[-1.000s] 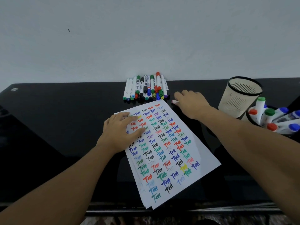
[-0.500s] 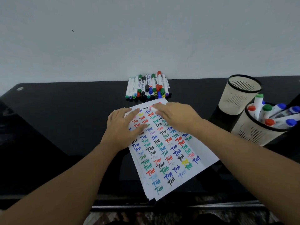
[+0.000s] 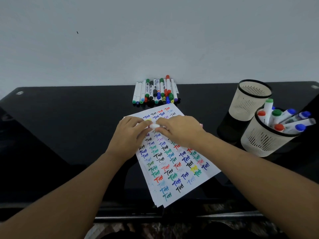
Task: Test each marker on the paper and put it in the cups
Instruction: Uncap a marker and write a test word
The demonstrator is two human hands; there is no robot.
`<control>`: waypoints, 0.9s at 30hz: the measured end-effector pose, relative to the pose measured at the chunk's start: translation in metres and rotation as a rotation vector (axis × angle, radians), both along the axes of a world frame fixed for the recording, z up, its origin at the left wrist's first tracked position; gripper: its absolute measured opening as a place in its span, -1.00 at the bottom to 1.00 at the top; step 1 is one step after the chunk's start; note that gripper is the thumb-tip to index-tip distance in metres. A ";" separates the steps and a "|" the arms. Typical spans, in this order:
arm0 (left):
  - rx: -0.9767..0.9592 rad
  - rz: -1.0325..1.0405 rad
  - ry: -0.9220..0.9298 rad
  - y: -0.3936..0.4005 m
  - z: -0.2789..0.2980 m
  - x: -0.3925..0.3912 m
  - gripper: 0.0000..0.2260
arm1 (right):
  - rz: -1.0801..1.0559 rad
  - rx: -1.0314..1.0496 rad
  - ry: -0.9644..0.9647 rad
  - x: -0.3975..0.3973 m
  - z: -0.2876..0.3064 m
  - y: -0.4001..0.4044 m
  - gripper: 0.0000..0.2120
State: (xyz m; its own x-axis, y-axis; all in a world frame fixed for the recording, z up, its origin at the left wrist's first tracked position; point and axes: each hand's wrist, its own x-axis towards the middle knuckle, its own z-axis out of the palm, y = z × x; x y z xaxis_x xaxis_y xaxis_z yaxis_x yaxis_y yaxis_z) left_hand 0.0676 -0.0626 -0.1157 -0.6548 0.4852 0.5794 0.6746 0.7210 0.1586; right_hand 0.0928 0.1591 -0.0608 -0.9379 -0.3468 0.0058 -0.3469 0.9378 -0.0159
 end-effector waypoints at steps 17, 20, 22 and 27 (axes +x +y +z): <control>0.014 0.148 -0.583 0.004 0.023 0.002 -0.31 | -0.336 -0.944 -0.184 0.058 0.005 0.065 -0.66; -0.028 0.126 -0.559 0.005 0.026 0.023 -0.22 | -0.322 -1.026 -0.103 0.074 -0.003 0.069 -0.84; -0.116 0.087 -0.562 0.004 0.019 0.043 -0.23 | -0.332 -1.096 -0.040 0.087 -0.006 0.068 -0.93; -0.231 0.090 -0.543 -0.001 0.001 0.055 -0.28 | -0.408 -1.303 0.047 0.105 -0.022 0.068 -0.71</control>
